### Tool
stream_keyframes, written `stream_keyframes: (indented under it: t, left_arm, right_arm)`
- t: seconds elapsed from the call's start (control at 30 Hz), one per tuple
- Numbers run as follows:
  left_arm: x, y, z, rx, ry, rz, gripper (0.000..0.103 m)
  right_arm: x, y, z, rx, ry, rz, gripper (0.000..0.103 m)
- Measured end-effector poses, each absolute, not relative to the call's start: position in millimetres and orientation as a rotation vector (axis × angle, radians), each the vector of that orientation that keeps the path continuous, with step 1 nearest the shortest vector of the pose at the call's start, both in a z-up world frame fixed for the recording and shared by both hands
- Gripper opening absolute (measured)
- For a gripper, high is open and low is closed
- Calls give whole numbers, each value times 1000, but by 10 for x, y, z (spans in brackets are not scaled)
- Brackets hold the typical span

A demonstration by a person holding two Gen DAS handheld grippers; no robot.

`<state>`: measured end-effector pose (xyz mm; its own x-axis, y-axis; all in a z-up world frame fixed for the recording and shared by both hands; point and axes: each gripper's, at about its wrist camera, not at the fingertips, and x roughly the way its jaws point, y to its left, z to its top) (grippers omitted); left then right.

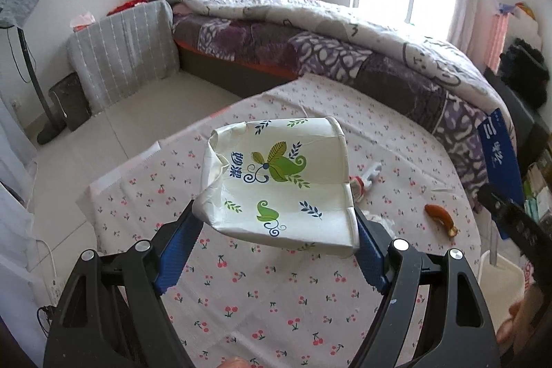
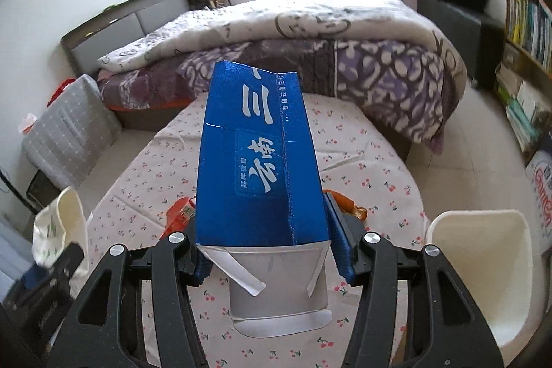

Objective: Collect trash

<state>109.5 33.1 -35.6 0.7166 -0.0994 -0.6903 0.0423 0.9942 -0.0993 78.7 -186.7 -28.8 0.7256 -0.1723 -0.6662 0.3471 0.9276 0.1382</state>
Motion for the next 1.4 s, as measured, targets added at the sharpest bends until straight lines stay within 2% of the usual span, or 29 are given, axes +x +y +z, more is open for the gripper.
stream_keyframes:
  t: [0.73,0.87,1.03,1.1,1.17,1.23,1.4]
  left_arm:
    - [929,-125,-303,-49,748,-152,79]
    - [883,-231,-299,-34,740,-173,79]
    - [857,-277,-306,-20,734,-178,79]
    - [863,-262,-322,-15,739,-176,79]
    - [874,-234,-341,-13,744,-172,79]
    - [894,-207,-348,-14,747,-167,79]
    - [954,-44,-369,-36,764,-145,79]
  right_arm:
    - [434,-2076,-197,177,706,-305,51]
    - [395,-2160,-190,168,713,-310,47]
    - [396,-2400,-303,240,761,-341,47]
    - [428,-2534,-416,311,797,-358,56]
    - [482,-2689,-563,412,836,-374,59]
    - [547,-2758,-665,469,858,-380,68]
    - [757,-2541,-743,348,841,-413,91]
